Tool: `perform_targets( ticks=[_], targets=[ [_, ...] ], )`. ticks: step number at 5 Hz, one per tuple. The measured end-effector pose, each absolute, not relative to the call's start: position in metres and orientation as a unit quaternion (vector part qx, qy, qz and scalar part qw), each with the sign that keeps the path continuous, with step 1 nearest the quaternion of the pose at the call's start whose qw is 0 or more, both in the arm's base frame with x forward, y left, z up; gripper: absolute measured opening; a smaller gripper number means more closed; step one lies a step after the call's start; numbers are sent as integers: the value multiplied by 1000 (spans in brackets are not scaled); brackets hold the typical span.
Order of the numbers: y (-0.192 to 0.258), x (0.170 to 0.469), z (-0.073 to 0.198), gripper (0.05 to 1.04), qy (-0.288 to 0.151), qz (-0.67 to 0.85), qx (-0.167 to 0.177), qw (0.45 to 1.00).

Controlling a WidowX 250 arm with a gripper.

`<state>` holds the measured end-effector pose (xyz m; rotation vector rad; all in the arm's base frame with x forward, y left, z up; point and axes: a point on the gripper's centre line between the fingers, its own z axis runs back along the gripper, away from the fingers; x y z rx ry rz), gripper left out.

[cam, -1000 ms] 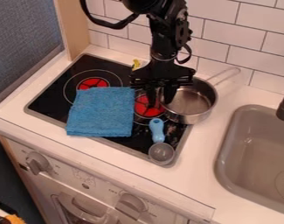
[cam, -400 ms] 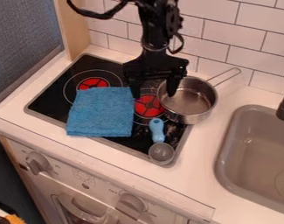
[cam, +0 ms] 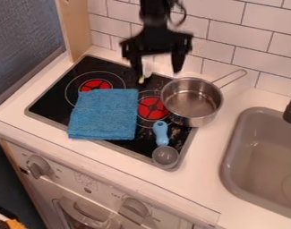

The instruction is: Take the silver pot and put it on the upper right corner of the hob

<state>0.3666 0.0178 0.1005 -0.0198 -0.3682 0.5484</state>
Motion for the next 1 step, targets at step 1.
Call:
perform_targets(
  ticks=[1],
  targets=[
    [24, 360, 115, 1000, -188, 275, -7, 943]
  ],
)
